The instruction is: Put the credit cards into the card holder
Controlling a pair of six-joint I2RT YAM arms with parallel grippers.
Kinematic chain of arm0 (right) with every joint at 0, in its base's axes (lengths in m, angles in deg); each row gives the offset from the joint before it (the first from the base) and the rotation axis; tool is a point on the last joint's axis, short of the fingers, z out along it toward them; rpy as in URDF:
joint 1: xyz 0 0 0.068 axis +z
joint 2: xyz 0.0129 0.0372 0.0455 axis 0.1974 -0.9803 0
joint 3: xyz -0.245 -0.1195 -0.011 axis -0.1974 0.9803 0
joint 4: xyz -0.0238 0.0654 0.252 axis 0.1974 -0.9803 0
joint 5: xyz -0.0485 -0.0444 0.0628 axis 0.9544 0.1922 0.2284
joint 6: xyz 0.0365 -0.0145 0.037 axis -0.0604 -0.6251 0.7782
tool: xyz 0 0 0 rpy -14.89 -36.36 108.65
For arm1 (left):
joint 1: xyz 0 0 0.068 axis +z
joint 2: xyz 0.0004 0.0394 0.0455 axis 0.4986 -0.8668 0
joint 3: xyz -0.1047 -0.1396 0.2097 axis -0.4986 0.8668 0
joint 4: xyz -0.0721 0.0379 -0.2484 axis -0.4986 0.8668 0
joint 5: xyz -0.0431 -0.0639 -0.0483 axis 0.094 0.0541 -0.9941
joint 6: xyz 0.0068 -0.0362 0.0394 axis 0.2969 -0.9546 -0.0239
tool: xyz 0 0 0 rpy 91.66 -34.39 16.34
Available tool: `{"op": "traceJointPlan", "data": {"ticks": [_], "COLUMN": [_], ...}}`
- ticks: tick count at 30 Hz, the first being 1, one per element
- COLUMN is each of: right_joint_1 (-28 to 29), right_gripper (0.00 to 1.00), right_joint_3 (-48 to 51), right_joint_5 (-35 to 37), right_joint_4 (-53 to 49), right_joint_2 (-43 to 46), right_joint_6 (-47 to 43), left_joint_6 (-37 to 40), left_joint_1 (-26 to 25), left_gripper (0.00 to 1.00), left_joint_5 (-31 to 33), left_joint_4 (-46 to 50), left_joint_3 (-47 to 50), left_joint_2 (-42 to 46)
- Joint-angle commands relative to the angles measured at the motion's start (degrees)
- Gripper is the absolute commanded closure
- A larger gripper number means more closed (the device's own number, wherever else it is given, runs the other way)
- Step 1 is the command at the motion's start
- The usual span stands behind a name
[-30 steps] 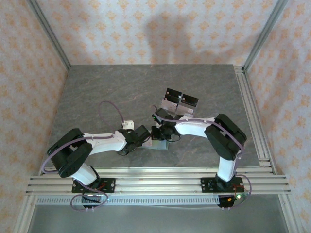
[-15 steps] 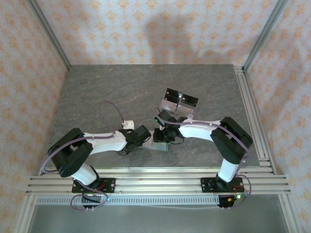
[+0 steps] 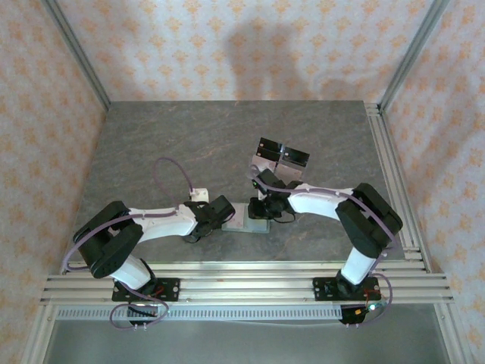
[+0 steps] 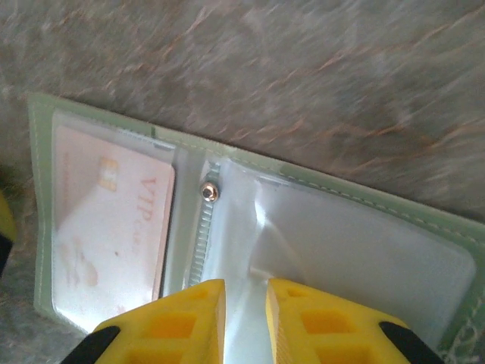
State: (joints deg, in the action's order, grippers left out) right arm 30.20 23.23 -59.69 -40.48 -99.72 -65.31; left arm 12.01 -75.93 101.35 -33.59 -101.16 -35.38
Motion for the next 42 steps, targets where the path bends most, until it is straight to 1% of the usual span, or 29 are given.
{"op": "traceJointPlan", "data": {"ticks": [1,4,7,10,12,17,21,37,42], "right_joint_1": [-2.7,-2.7,-2.6,-1.9,-1.2,0.7,1.6,4.5,4.3], "right_gripper": [0.78,0.79,0.79,0.79,0.75,0.62,0.57,0.56,0.55], "right_joint_3": [-2.6,-4.2,-3.5,-2.9,-2.7,-3.0,-3.1,-4.9,-5.1], "right_joint_5": [4.4,2.4,0.4,-1.1,-1.4,-1.7,-1.7,-2.8,-0.1], "right_joint_4": [-6.0,-7.3,-5.9,-4.3,-3.3,-1.3,0.5,1.4,-0.8], "right_joint_2": [-0.8,0.9,3.6,4.3,3.6,-0.3,-2.2,-3.0,-0.1], "right_joint_6": [-5.1,-5.0,-2.6,-0.9,-0.2,0.8,1.6,3.1,1.6], "left_joint_6": [-0.8,-0.8,-0.5,0.0,0.3,0.6,0.3,0.5,0.8], "left_joint_1": [-0.9,-1.0,-1.0,-1.0,-1.1,-1.0,-1.0,-1.0,-1.1], "left_gripper": [0.00,0.00,0.00,0.00,0.00,0.00,0.00,0.00,0.00], "left_joint_5": [-1.1,-0.8,-0.6,-0.4,-0.2,0.1,0.2,0.3,0.5], "left_joint_4": [3.5,4.0,4.0,4.1,4.3,4.7,4.9,5.1,5.4], "left_joint_3": [0.1,-0.5,-0.9,-1.6,-2.0,-2.7,-2.8,-3.5,-4.1], "left_joint_2": [0.5,0.6,0.8,0.4,0.1,-0.2,0.0,-1.4,-1.5]}}
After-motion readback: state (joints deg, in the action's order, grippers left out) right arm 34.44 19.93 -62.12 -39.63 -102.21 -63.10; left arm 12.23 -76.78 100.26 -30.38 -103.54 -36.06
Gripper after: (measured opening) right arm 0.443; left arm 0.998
